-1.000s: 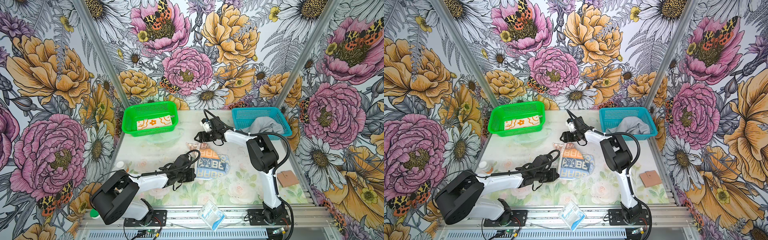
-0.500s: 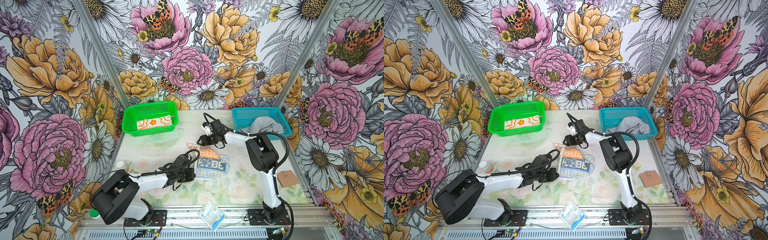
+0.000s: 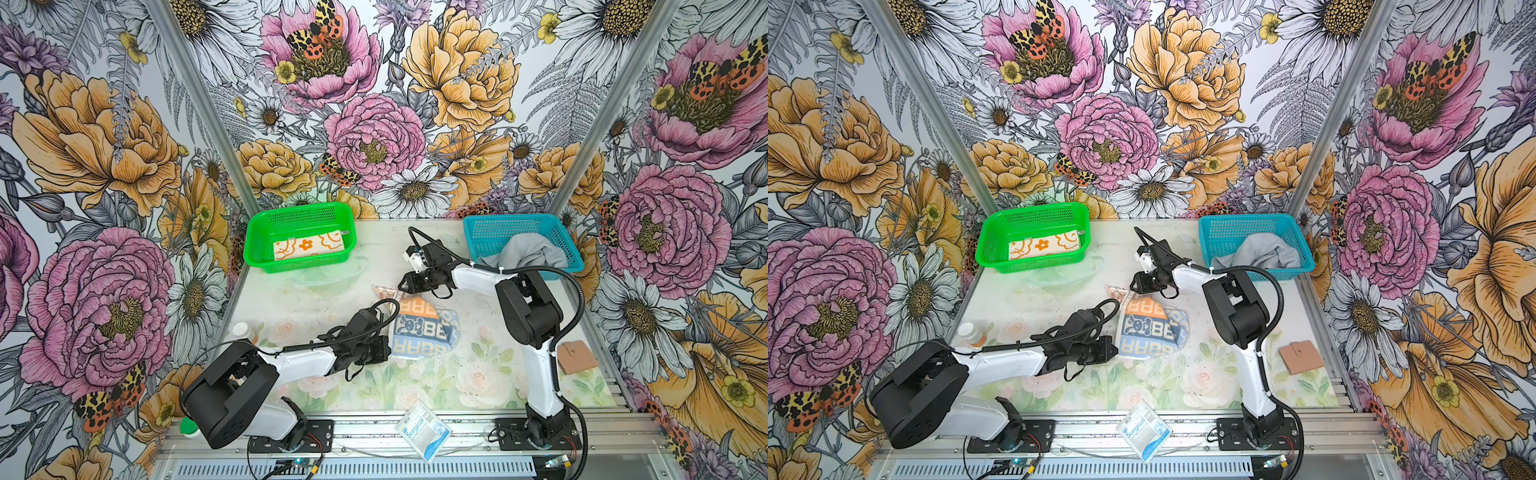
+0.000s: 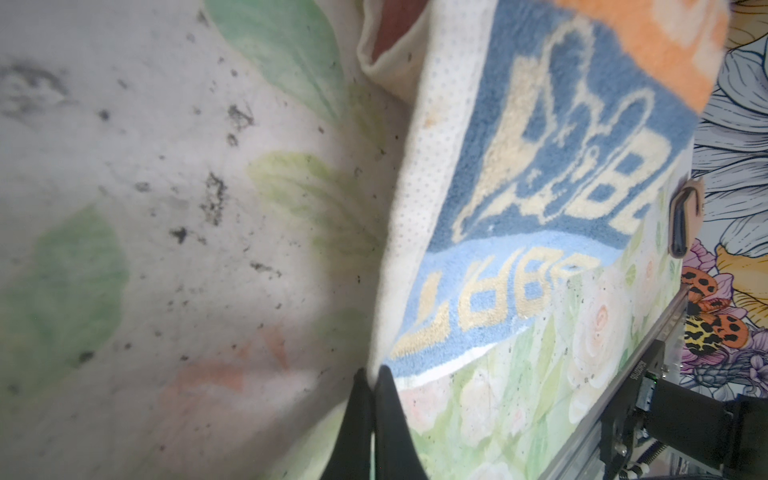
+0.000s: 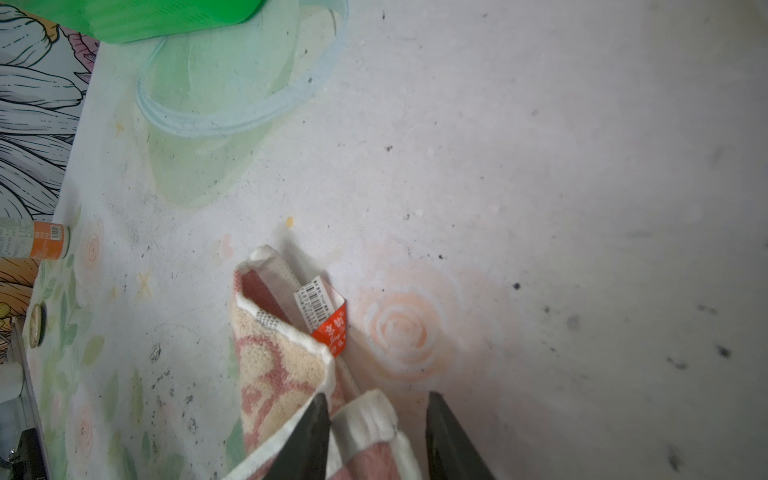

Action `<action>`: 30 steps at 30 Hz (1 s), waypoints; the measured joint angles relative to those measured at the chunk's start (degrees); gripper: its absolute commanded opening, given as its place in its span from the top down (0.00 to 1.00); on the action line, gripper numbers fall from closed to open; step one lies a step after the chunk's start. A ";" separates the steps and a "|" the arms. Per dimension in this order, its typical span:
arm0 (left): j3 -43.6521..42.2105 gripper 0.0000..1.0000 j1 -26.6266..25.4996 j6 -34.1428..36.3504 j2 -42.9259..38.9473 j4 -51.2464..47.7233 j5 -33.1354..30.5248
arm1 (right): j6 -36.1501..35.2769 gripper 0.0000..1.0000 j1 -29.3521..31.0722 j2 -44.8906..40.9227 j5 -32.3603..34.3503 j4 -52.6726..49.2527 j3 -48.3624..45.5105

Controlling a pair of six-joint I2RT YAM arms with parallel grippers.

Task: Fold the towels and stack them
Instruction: 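Hold the towel with the left gripper while right grasps another corner, then lift the lettered towel up by two corners with both grippers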

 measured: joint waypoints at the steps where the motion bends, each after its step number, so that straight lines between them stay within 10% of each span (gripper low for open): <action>1: 0.00 1.00 0.00 0.00 0.09 0.07 -0.02 | -0.02 0.61 0.00 -0.31 0.04 0.00 -0.04; 8: 0.00 1.00 -0.02 0.00 0.63 0.68 0.00 | -0.15 0.66 0.00 -1.97 0.02 -0.02 -0.11; 20: -0.02 1.00 -0.02 0.00 0.66 0.81 0.00 | -0.72 1.00 0.00 -2.80 0.00 -0.04 -0.11; 30: 8.33 1.00 2.69 5.14 -6.03 -12.66 -1.27 | -0.94 1.00 -0.17 -9.79 -1.03 -0.48 -0.04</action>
